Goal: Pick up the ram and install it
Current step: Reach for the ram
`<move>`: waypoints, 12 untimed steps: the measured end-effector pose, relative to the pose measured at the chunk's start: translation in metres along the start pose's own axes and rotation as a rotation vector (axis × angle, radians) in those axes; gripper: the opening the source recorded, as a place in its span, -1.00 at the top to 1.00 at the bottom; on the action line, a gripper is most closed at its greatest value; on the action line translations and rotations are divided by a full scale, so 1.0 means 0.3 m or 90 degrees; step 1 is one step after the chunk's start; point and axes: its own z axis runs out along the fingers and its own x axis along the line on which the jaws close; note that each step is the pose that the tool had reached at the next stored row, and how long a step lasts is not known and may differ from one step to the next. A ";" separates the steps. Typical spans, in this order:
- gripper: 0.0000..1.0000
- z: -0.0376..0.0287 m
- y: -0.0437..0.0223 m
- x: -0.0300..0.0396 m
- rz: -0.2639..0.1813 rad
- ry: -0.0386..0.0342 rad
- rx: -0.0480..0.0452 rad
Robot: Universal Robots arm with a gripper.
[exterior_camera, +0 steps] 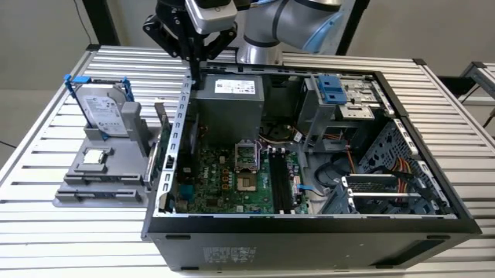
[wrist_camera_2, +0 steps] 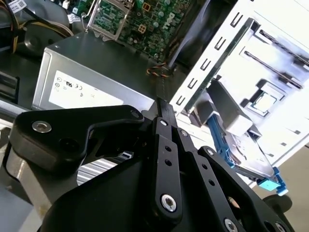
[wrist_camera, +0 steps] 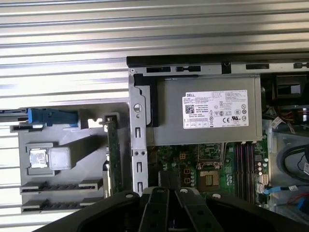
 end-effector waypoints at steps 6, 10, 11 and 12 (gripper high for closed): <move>1.00 -0.001 -0.001 0.017 0.000 0.0000 0.0001; 1.00 -0.001 -0.002 0.029 0.000 0.0000 0.0000; 1.00 -0.001 -0.002 0.031 0.000 0.0000 0.0001; 1.00 -0.001 -0.002 0.034 0.000 0.0000 0.0000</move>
